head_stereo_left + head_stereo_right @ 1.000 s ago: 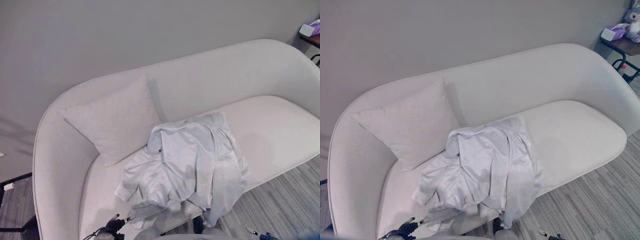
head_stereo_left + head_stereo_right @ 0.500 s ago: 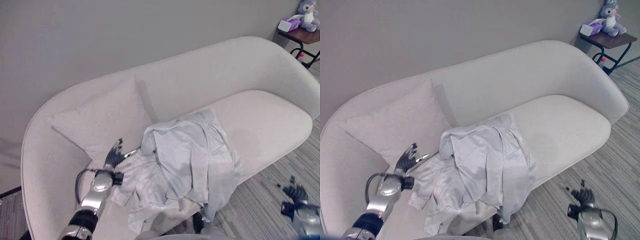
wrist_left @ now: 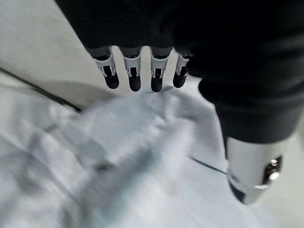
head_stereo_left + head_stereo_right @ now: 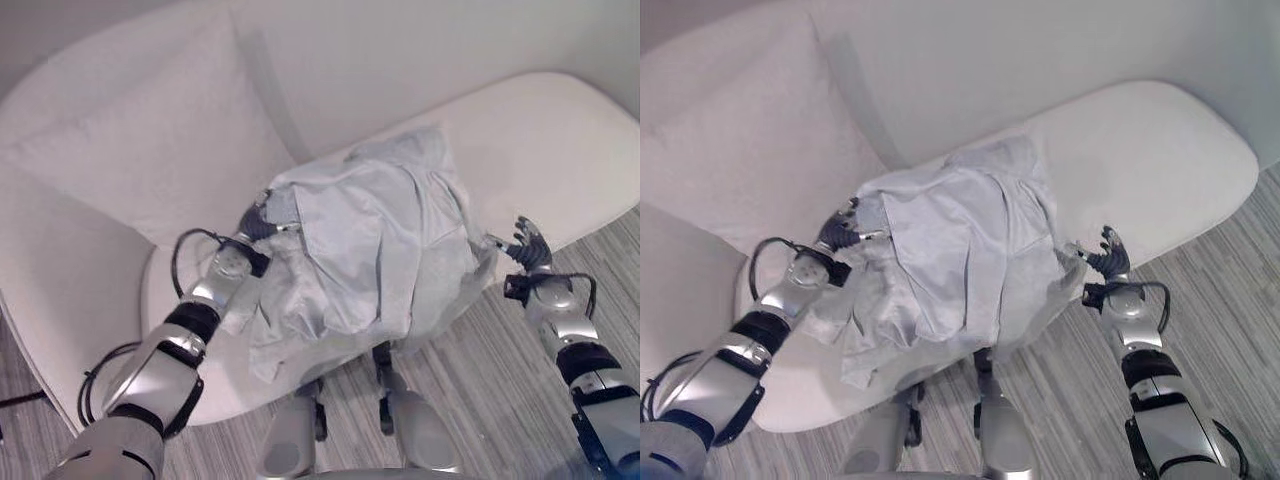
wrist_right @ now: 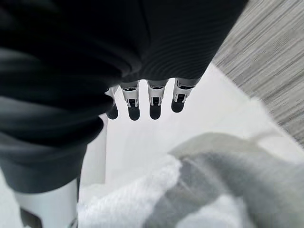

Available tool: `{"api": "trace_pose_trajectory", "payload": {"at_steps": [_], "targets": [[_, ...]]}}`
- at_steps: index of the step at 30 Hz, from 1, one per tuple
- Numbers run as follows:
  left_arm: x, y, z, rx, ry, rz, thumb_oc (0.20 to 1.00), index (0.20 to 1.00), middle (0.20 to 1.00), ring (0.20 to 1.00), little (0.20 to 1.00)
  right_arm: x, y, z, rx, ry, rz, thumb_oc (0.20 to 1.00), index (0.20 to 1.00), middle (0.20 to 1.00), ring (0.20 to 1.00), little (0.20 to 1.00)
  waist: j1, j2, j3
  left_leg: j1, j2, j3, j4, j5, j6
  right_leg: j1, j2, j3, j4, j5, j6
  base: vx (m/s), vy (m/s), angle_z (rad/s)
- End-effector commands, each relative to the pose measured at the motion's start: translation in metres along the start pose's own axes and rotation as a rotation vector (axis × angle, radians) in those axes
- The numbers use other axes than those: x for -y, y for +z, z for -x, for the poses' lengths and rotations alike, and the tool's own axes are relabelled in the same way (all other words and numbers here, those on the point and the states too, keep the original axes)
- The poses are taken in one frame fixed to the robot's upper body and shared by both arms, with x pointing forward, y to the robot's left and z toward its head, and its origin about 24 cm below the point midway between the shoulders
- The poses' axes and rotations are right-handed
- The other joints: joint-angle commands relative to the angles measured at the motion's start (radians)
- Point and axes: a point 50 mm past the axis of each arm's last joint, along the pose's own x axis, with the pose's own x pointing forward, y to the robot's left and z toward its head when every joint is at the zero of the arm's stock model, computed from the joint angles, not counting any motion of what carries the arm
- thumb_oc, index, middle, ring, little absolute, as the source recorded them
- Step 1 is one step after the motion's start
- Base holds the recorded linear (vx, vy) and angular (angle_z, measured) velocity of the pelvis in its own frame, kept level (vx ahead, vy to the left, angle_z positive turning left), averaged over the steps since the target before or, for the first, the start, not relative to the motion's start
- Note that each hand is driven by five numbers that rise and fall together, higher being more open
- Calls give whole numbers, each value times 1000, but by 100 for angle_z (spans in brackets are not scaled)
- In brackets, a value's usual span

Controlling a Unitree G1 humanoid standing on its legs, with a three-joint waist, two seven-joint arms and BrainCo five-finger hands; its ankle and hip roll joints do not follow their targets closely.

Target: Hang the clothes on the sofa on the clothes rack.

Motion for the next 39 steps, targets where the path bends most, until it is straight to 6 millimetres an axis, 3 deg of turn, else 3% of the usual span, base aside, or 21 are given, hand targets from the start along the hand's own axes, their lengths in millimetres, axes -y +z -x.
{"api": "trace_pose_trajectory", "payload": {"at_steps": [1, 6, 9, 14, 21, 24, 28, 31, 34, 36, 39], "targets": [[-36, 25, -12, 68, 128, -98, 1000, 1000, 1000, 1000, 1000, 8, 22, -2, 122, -28, -48, 1000, 1000, 1000, 1000, 1000, 12, -19, -42, 21, 15, -57, 3, -64, -36, -48, -68, -22, 2, 21, 121, -21, -18, 12], [-72, 46, -14, 137, 256, -149, 1000, 1000, 1000, 1000, 1000, 13, 31, 2, 191, -43, -104, 1000, 1000, 1000, 1000, 1000, 4, -21, -32, -16, 19, -68, 3, -59, -39, -80, -70, -30, 2, 22, 125, -14, -11, 7], [-100, 68, -3, 267, 391, -122, 1000, 1000, 1000, 1000, 1000, 22, 22, 15, 210, -50, -116, 1000, 1000, 1000, 1000, 1000, 7, -21, -33, -18, 15, -70, 3, -65, -37, -82, -70, -31, 2, 17, 126, 19, -7, 7], [-103, 75, 2, 313, 430, -73, 1000, 1000, 1000, 1000, 1000, 19, 1, 29, 166, -11, -120, 1000, 1000, 1000, 1000, 1000, 2, -20, -35, -13, 15, -72, 3, -71, -38, -77, -76, -35, 2, 11, 125, 7, -2, 2], [-88, 84, -10, 296, 361, -163, 1000, 1000, 1000, 1000, 1000, -12, 23, 17, 214, 98, -69, 1000, 1000, 1000, 1000, 1000, 1, -27, -13, -21, 15, -74, 3, -65, -37, -89, -75, -26, 2, 19, 125, 0, 0, 0], [-89, 92, -18, 275, 344, -293, 1000, 1000, 1000, 1000, 1000, -19, 58, 6, 310, 108, -86, 1000, 1000, 1000, 1000, 1000, -5, -34, 2, -45, 20, -78, 3, -57, -40, -111, -73, -25, 2, 27, 127, -21, 0, 1], [-91, 92, -21, 246, 335, -339, 1000, 1000, 1000, 1000, 1000, -20, 73, 5, 352, 119, -87, 1000, 1000, 1000, 1000, 1000, -15, -43, 11, -67, 26, -84, 3, -50, -44, -133, -69, -28, 2, 31, 129, -1, -6, 1], [-87, 90, -22, 234, 322, -347, 1000, 1000, 1000, 1000, 1000, -24, 72, 8, 358, 141, -80, 1000, 1000, 1000, 1000, 1000, -19, -46, 17, -78, 28, -89, 3, -47, -44, -142, -69, -29, 2, 33, 129, 0, 0, 0], [-61, 82, -20, 245, 286, -272, 1000, 1000, 1000, 1000, 1000, -33, 42, 21, 295, 180, -28, 1000, 1000, 1000, 1000, 1000, -17, -46, 18, -66, 23, -91, 3, -56, -41, -130, -67, -28, 2, 22, 124, 0, 0, 0], [-60, 81, -19, 244, 285, -272, 1000, 1000, 1000, 1000, 1000, -33, 41, 22, 293, 180, -27, 1000, 1000, 1000, 1000, 1000, -17, -45, 17, -65, 23, -91, 3, -56, -41, -129, -67, -28, 2, 21, 124, 0, 0, 0], [-39, 79, -17, 266, 245, -231, 1000, 1000, 1000, 1000, 1000, -36, 18, 30, 227, 188, -20, 1000, 1000, 1000, 1000, 1000, -15, -41, 13, -48, 19, -92, 3, -64, -37, -113, -70, -30, 2, 14, 123, 11, -4, 0]]}}
